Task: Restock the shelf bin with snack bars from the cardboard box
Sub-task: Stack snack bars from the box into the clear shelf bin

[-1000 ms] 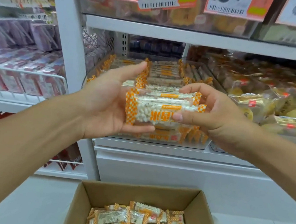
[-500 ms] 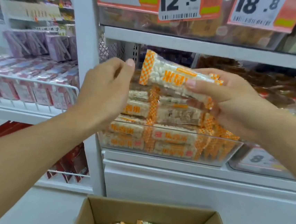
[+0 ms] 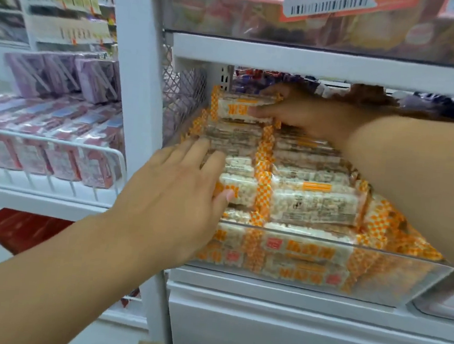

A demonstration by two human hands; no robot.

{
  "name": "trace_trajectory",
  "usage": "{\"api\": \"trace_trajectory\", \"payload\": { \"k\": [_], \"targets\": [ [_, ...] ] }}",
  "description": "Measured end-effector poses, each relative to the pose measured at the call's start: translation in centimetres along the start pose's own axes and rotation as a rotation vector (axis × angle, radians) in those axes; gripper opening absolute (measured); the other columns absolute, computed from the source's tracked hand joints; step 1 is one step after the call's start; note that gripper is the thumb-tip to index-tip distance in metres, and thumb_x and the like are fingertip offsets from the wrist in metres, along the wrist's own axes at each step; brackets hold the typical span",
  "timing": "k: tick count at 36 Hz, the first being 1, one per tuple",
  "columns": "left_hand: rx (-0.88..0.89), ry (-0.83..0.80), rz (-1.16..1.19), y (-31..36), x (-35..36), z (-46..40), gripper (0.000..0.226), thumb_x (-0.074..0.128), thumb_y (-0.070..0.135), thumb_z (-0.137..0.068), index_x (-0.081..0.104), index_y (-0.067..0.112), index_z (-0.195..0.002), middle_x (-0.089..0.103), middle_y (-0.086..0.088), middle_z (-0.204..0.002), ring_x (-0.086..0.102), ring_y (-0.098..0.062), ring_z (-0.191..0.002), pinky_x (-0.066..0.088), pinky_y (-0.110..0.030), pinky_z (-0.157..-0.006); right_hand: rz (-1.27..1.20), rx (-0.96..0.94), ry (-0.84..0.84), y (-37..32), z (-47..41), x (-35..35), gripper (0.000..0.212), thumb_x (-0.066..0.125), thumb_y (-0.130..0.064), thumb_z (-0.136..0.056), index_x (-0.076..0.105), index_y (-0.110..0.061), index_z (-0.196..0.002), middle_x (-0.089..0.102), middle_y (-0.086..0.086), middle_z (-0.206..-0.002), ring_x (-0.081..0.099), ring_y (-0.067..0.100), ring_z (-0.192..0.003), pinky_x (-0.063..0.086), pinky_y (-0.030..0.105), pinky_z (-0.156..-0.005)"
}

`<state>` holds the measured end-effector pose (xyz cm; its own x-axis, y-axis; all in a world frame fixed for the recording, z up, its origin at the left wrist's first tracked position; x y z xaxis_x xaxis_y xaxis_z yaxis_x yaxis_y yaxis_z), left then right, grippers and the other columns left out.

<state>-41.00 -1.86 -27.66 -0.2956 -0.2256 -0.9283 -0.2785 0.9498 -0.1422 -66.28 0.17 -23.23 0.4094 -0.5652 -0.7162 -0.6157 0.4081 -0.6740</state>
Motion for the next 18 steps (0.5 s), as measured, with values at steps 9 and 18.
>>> {"api": "trace_trajectory", "payload": {
  "k": [9, 18],
  "targets": [
    [0.008, -0.016, 0.051, 0.1, -0.3, -0.7, 0.054, 0.026, 0.050, -0.094, 0.051, 0.016, -0.128, 0.059, -0.005, -0.128, 0.052, -0.026, -0.120, 0.036, -0.039, -0.106, 0.443, -0.152, -0.136, -0.9, -2.1, 0.7, 0.076, 0.056, -0.058, -0.095, 0.032, -0.022, -0.157, 0.028, 0.001, -0.164, 0.034, 0.023, -0.147, 0.028, 0.031, -0.118],
    [-0.013, -0.025, 0.031, 0.5, -0.3, -0.8, 0.067, 0.008, 0.051, -0.091, 0.029, 0.020, -0.146, 0.040, 0.000, -0.150, 0.036, -0.021, -0.138, 0.021, -0.035, -0.115, 0.407, -0.133, -0.151, -0.9, -2.6, 1.6, 0.080, 0.058, -0.060, -0.094, 0.028, -0.025, -0.159, 0.027, -0.001, -0.165, 0.034, 0.022, -0.147, 0.028, 0.030, -0.117]
  ]
}}
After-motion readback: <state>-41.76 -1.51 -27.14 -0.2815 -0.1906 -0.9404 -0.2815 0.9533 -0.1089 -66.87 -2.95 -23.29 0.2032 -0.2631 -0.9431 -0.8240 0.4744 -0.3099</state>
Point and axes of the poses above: each hand's wrist, its own z-axis away from the middle knuckle, its own x-axis out of the palm, y = z × x, the point moved 7 cm from there along -z, towards the middle knuckle
